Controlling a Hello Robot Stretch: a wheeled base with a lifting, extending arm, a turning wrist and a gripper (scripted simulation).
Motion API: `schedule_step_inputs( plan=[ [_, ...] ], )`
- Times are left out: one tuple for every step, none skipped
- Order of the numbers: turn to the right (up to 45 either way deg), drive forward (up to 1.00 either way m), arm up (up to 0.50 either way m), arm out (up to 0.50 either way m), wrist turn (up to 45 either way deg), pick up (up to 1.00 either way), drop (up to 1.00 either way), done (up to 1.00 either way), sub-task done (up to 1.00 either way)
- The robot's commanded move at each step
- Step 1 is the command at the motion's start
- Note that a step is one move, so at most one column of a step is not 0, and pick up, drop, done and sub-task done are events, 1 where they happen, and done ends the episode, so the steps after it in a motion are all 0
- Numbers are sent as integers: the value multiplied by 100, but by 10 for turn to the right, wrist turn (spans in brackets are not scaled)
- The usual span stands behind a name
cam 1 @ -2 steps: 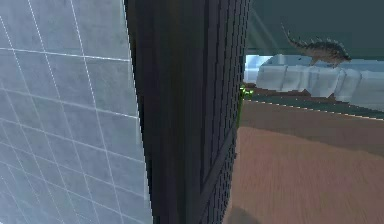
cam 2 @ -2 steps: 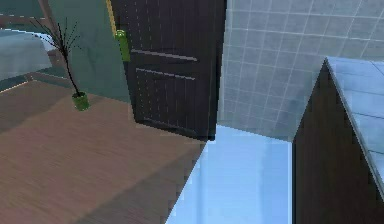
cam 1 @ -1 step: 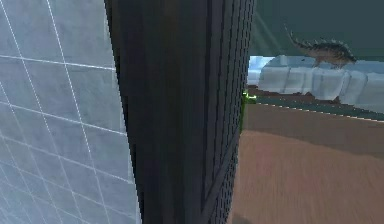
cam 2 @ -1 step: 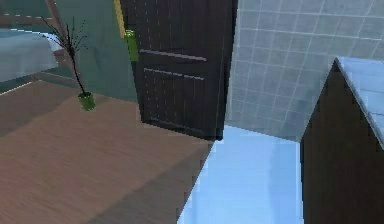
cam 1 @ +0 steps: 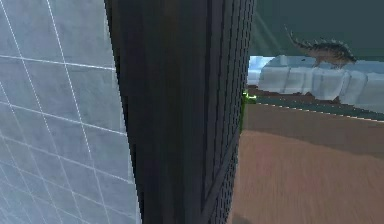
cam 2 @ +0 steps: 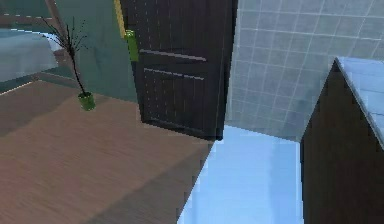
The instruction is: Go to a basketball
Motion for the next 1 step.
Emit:
schedule_step_inputs(
  plan=[
    [450,0,0,0,0,0,0,0,0]
  ],
)
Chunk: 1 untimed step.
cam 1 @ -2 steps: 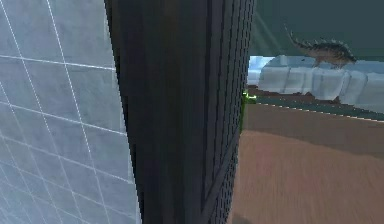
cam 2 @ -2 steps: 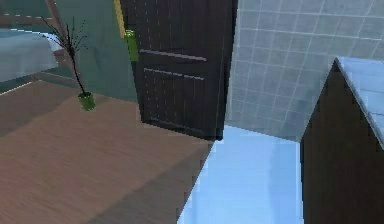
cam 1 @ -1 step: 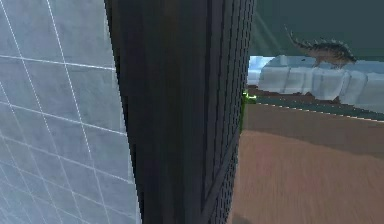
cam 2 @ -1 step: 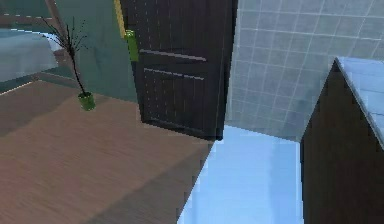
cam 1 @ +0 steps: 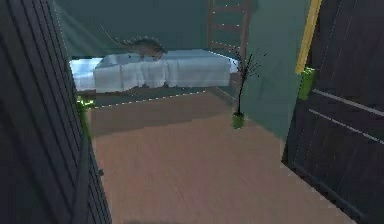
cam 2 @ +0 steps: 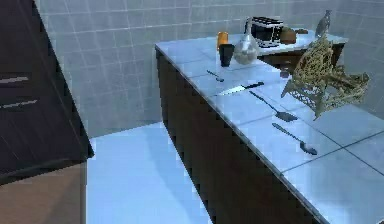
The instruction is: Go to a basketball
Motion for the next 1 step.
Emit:
schedule_step_inputs(
  plan=[
    [450,0,0,0,0,0,0,0,0]
  ],
)
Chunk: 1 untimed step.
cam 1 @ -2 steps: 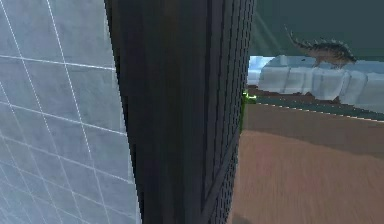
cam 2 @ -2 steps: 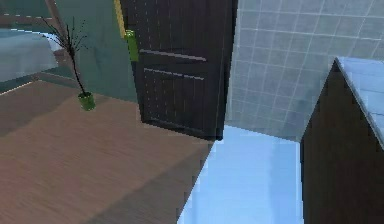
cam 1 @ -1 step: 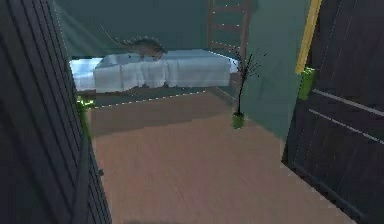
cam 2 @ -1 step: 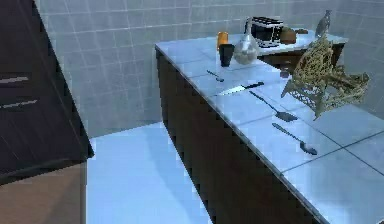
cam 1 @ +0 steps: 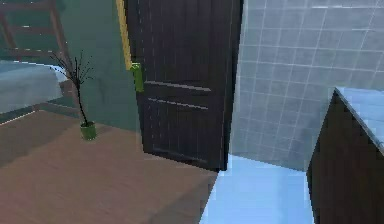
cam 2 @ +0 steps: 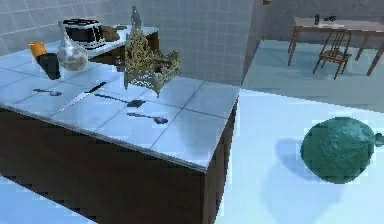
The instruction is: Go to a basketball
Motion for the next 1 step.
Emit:
schedule_step_inputs(
  plan=[
    [450,0,0,0,0,0,0,0,0]
  ],
)
